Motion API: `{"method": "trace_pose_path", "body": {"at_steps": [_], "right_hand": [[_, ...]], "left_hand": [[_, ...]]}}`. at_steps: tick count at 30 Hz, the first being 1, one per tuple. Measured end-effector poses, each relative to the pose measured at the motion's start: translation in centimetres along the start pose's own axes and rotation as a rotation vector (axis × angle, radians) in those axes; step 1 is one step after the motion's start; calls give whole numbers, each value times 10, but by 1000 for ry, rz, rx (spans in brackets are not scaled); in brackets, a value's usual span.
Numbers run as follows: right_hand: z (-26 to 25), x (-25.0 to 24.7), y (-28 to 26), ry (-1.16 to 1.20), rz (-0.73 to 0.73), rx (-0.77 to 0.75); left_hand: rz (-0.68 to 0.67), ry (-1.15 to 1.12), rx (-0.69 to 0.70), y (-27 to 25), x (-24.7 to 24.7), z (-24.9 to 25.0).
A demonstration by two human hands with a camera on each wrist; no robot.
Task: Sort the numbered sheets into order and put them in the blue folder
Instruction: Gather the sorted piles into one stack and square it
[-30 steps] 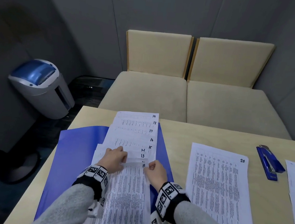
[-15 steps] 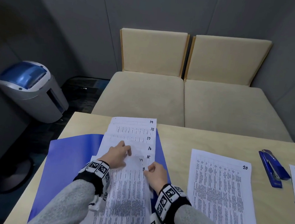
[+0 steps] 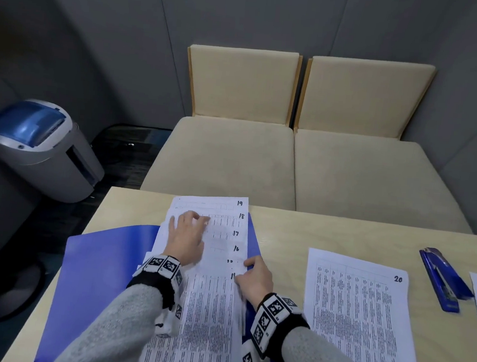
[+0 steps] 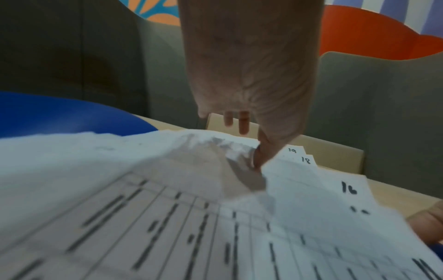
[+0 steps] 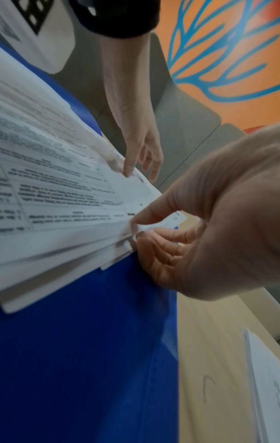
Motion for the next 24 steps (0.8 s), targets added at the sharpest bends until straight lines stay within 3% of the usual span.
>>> {"method": "trace_pose_path", "body": {"at_steps": [2,3,6,9,14,19,22,24], "right_hand": [[-1,-4,-1,-7,41,-23],[-2,-5,-3,-14,57,-31],[1,0,-15,-71,54,-9],[6,7,-29,-155,26,66],[6,12,-39,-219,17,113],[1,8,-39,-231,-51,136],[6,10,-38,-201,-117,143],[9,7,-40,-135,-123,159]], "left_hand": [[173,-18,-218,-13,-15,-25],[197,-46,-374,-25,-17,-43],[96,-227,-804,-73,-6,-89],[9,-424,-1005,-114,8,-110],[-207,-704,-1024,-140,32,-109],[-229,-981,-949,-122,53,-97],[-190,-904,-836,-117,74,-115],[-150,-874,-760,-121,57,-104]]}}
Point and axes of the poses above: each hand's wrist, its own y-axis towards the middle knuckle, its own x-axis out of the palm, z = x × y, the point moved 8 cm from there along y, towards the middle knuckle, and after that the axes turned 4 degrees about z, right-handed, at the moved point
